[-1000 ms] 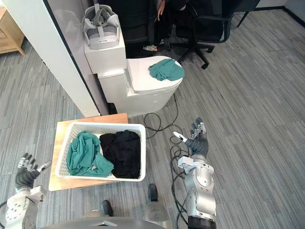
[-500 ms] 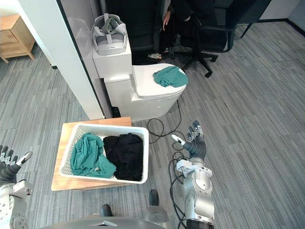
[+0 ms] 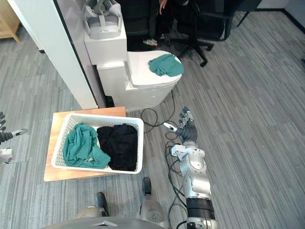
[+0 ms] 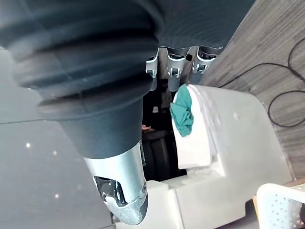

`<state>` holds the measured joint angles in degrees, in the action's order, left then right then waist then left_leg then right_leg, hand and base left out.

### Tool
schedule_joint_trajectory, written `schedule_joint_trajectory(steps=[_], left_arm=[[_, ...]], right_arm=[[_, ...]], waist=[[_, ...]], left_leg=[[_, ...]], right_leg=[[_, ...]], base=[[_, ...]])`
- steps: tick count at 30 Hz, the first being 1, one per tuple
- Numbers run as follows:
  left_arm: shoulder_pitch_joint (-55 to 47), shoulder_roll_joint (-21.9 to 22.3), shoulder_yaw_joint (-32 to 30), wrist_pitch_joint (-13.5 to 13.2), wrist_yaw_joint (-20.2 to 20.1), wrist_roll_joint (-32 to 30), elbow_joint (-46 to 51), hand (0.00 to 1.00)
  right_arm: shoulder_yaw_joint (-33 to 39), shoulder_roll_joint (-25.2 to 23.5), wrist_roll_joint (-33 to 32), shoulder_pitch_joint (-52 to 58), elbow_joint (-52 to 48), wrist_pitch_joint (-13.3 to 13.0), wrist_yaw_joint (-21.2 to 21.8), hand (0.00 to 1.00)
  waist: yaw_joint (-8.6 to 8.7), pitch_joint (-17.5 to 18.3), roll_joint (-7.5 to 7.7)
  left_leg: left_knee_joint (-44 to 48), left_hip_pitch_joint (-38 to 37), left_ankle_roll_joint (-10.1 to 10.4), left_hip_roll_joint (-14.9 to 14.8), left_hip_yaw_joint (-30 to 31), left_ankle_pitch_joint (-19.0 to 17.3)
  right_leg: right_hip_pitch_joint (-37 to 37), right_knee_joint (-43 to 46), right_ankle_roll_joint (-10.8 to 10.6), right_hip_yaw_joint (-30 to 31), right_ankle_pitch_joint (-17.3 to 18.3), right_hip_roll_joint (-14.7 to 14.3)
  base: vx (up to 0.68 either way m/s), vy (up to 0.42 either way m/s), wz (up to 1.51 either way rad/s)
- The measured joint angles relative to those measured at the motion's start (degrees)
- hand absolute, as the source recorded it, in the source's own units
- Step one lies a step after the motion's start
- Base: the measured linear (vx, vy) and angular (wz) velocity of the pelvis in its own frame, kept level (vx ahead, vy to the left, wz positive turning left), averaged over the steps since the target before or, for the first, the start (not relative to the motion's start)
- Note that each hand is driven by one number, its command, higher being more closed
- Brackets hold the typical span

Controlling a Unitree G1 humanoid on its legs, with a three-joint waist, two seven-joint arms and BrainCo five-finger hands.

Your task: Pick up the laundry basket with both hands and put the clothes into the washing machine.

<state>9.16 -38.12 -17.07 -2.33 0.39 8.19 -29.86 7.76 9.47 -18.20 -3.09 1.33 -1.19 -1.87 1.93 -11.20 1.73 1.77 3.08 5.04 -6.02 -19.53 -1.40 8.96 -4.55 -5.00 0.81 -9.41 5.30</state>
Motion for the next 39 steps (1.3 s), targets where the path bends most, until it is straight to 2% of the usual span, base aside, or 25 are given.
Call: schedule_joint_trajectory(steps=[5, 8, 10, 12, 17, 22, 26, 29, 31, 39], left_arm=[[7.3, -4.83, 4.9, 0.35, -1.34, -3.48, -6.22, 0.0], [8.69, -5.43, 6.35, 0.64, -2.11, -5.07, -7.58, 0.0], [9.42, -5.66, 6.9, 0.67, -2.2, -5.71, -8.81, 0.0], [10.48, -6.05, 8.68, 1.01, -2.57, -6.55, -12.2, 0.0], [10.49, -5.87, 8.9, 1.2, -3.24, -7.3, -14.88, 0.0], [11.41, -2.55, 9.36, 1.61, -3.03, -7.27, -16.66, 0.0], [11.4, 0.08, 9.38, 1.63, -1.96, -7.26, -16.95, 0.0], [11.36, 3.11, 9.4, 1.97, -1.85, -7.19, -17.01, 0.0], [10.94, 5.17, 9.18, 2.35, -1.3, -6.97, -17.06, 0.0], [10.15, 7.98, 8.18, 2.5, 1.25, -5.18, -17.07, 0.0]], right_arm=[[-0.68, -0.03, -0.05, -0.02, 1.03, 0.0, -0.07, 0.0], [-0.74, -0.2, -0.55, 0.07, 2.29, 0.01, -0.15, 0.0], [-0.73, -0.49, -0.56, 0.33, 2.27, -0.01, -0.18, 0.0], [-0.72, -1.06, -0.57, 1.01, 2.22, -0.02, -0.23, 0.0], [-0.8, -3.02, -0.57, 2.19, 2.17, -0.04, -0.84, 0.0], [-0.78, -3.23, -0.56, 2.02, 1.89, -0.18, -1.57, 0.0], [-0.77, -3.22, -0.47, 1.74, 1.8, -0.29, -2.56, 0.0], [-0.76, -3.2, -0.24, 1.7, 1.7, -0.29, -2.75, 0.0], [-0.73, -3.19, 0.62, 1.78, 1.62, -0.29, -3.85, 0.0], [-0.86, -3.23, 0.79, 1.96, 0.72, -0.28, -4.75, 0.0]], waist=[[-0.02, -2.31, 0.17], [0.06, -4.33, -0.07], [0.12, -4.44, -0.12], [0.21, -6.46, -0.28], [0.34, -8.35, -0.28], [0.45, -9.81, -0.46], [0.55, -11.12, -1.18], [1.6, -12.64, -1.38], [1.54, -12.71, -1.4], [1.78, -13.03, -1.96]], left_leg=[[5.58, 4.93, 0.09, -1.44, -0.44, -2.08], [9.31, 6.58, 0.43, -2.87, -0.87, -3.96], [11.55, 8.57, 0.54, -3.66, -0.9, -5.02], [14.33, 10.33, 0.61, -4.78, -0.88, -6.66], [16.61, 12.83, 0.5, -5.47, -1.01, -7.68], [17.28, 14.09, 0.37, -5.52, -1.78, -8.06], [17.65, 14.25, 0.24, -5.56, -3.02, -8.38], [18.46, 14.75, 0.15, -5.81, -3.38, -8.82], [18.77, 15.17, 0.08, -5.87, -4.35, -8.96], [19.06, 14.57, -0.13, -5.85, -5.86, -9.36]], right_leg=[[3.04, 0.27, 0.39, 0.82, -0.8, -0.44], [3.46, 0.25, 0.56, 1.44, -0.96, -1.26], [4.64, 0.26, 0.69, 1.56, -1.12, -1.71], [5.17, 0.19, 0.71, 1.75, -1.22, -2.28], [6.87, -0.02, 0.72, 2.07, -1.66, -2.63], [8.45, -0.04, 0.84, 3.27, -2.29, -2.71], [9.22, -0.05, 0.8, 4.75, -2.59, -2.71], [9.6, -0.06, 0.79, 5.23, -2.75, -2.8], [10.54, -0.06, 0.62, 6.3, -3.07, -2.84], [10.78, -0.07, 0.4, 7.83, -3.5, -2.84]], base=[[-0.06, -0.031, -0.09], [-0.04, -0.045, -0.15], [-0.04, -0.04, -0.09], [-0.04, -0.042, -0.09], [-0.03, -0.03, -0.06], [-0.03, -0.03, -0.08], [-0.04, -0.035, -0.17], [-0.07, -0.052, -0.1], [-0.05, -0.043, -0.21], [-0.04, -0.046, -0.09]])
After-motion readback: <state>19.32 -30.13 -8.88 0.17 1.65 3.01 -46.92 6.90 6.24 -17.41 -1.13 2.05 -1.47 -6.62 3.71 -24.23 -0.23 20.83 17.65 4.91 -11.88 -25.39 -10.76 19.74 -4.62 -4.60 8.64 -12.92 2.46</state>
